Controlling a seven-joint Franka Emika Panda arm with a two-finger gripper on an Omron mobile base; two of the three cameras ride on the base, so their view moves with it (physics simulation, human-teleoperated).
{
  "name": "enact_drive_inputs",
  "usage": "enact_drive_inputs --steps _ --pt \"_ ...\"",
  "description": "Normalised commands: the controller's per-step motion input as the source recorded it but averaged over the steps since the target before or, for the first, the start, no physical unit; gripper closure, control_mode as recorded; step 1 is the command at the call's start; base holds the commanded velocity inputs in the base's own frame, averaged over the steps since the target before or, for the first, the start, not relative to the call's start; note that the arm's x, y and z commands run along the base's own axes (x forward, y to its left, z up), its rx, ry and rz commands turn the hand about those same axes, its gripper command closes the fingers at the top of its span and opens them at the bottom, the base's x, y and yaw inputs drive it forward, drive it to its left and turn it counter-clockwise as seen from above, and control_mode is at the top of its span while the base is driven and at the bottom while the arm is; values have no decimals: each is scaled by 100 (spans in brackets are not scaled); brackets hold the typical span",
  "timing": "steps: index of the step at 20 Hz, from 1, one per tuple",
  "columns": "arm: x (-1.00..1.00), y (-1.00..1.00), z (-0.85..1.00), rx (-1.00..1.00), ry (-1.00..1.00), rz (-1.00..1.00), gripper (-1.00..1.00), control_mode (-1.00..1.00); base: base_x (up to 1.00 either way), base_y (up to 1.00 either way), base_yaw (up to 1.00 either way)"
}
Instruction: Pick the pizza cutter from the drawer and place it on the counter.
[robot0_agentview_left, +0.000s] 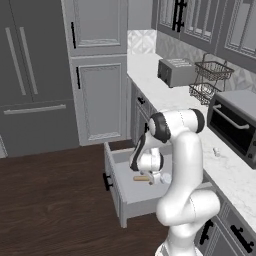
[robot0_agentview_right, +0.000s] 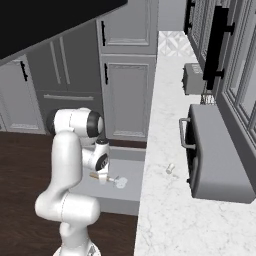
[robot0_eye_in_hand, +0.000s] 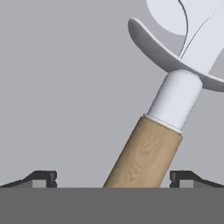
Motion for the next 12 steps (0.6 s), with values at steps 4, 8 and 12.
enact_drive_inputs --steps 4,8,12 --pt "0 0 -27 0 0 -11 100 -100 0 0 0" --pt "0 0 0 0 0 -1 100 -100 0 0 0" --pt "0 0 0 0 0 0 100 -100 0 0 0"
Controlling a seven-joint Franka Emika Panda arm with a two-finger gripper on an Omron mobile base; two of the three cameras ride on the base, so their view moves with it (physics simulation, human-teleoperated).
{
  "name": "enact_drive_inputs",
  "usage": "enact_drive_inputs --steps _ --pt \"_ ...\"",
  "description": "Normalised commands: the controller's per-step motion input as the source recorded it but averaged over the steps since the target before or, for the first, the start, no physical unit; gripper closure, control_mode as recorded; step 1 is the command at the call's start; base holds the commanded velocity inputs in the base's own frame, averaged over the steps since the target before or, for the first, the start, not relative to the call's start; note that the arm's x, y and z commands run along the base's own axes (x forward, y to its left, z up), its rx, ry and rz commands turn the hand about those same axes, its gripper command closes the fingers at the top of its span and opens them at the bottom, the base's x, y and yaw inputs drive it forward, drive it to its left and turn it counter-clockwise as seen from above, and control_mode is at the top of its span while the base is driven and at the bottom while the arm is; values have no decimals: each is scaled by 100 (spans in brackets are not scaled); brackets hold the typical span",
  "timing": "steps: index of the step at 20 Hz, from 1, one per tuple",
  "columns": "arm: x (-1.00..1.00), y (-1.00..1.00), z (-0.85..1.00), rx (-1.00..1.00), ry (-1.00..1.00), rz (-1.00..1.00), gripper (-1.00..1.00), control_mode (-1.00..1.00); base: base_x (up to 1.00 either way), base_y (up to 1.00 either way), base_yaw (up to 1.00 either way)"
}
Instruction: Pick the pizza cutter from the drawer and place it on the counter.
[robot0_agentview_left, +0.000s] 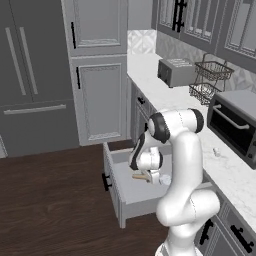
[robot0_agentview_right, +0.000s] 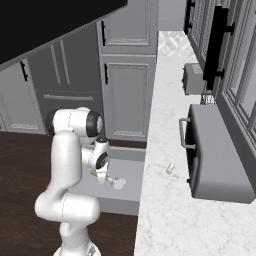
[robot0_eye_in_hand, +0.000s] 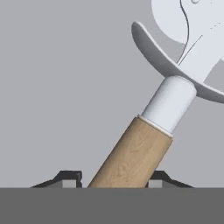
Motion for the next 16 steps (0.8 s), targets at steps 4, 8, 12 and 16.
enact_drive_inputs --steps 4,8,12,16 --pt "-25 15 66 0 -7 0 100 -100 0 0 0" --pt "-2 41 100 -1 -19 0 100 -100 0 0 0" --pt "0 47 100 -5 -9 0 100 -100 0 0 0" --pt "32 13 100 -13 -1 8 100 -100 0 0 0"
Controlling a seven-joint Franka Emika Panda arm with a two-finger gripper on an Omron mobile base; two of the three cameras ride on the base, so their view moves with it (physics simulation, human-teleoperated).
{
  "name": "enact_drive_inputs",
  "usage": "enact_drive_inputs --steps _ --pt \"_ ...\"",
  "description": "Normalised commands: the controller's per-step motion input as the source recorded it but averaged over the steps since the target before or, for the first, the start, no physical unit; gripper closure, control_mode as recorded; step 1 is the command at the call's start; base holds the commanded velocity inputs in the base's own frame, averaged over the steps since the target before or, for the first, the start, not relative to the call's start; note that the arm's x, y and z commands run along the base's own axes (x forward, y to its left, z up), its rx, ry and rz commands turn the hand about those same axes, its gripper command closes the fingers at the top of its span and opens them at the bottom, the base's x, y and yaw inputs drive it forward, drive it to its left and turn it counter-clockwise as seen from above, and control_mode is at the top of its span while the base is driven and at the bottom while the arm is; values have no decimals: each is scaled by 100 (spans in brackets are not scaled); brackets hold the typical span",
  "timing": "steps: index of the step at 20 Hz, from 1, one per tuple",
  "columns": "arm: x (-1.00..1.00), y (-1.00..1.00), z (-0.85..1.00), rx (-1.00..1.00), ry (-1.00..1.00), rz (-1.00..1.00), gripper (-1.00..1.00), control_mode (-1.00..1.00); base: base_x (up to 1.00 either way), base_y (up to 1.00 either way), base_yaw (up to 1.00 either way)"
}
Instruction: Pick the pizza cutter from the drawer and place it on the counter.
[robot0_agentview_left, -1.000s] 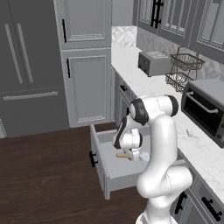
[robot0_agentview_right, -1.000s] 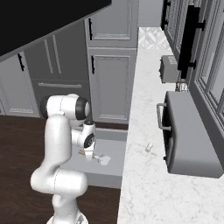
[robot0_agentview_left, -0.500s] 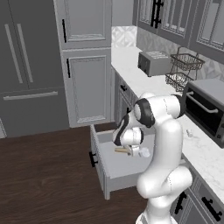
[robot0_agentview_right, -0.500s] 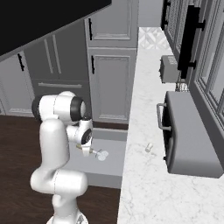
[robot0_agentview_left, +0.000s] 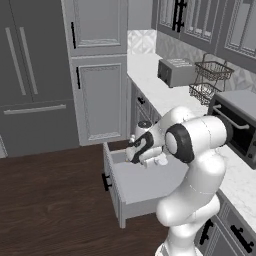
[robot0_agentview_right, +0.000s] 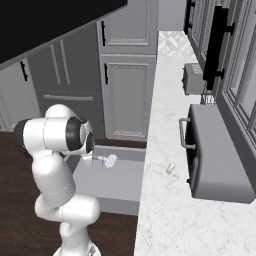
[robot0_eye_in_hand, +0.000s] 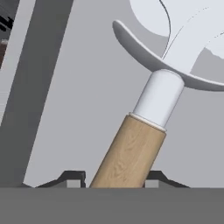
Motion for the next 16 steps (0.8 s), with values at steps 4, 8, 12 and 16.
enact_drive_inputs --steps 4,8,12,16 --pt "59 6 100 -15 0 10 100 -100 0 0 0" --pt "49 -2 100 -9 9 2 100 -100 0 0 0" --pt "8 -63 95 -5 5 0 100 -100 0 0 0" --pt "-2 -100 12 0 -3 9 100 -100 0 0 0"
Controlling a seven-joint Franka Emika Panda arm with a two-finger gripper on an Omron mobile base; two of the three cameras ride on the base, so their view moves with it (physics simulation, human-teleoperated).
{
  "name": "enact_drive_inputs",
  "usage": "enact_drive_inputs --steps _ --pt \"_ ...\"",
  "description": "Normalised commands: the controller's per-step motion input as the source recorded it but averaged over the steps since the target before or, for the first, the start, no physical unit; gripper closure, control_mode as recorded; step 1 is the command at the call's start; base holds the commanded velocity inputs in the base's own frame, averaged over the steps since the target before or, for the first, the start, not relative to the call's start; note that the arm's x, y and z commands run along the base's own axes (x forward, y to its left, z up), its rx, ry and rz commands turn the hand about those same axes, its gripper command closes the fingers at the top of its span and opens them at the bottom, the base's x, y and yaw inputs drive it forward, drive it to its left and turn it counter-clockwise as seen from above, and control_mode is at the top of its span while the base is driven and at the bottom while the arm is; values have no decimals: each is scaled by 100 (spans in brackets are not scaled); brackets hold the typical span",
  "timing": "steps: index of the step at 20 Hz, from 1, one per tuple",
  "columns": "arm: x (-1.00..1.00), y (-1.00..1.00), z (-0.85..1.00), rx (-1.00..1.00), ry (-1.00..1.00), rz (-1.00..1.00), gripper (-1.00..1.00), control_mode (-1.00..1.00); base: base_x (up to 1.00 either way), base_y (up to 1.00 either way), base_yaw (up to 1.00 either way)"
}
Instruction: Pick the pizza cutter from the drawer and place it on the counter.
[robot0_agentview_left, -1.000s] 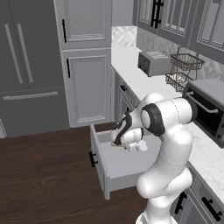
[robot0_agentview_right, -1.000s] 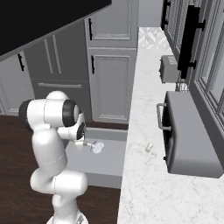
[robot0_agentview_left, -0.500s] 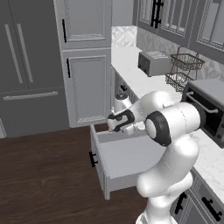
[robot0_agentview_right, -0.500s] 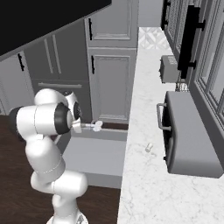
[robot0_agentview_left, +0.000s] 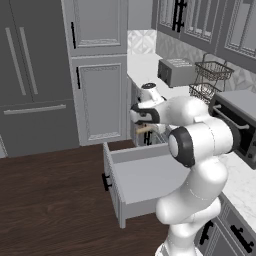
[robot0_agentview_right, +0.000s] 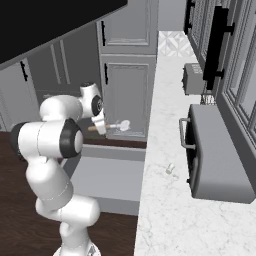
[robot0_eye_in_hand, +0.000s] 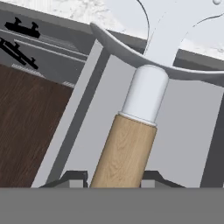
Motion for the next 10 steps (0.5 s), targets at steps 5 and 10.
enact_drive_inputs --steps 5,10 --pt "3 -91 12 -1 0 40 100 -100 0 0 0" --pt "54 -78 2 0 2 60 100 -100 0 0 0"
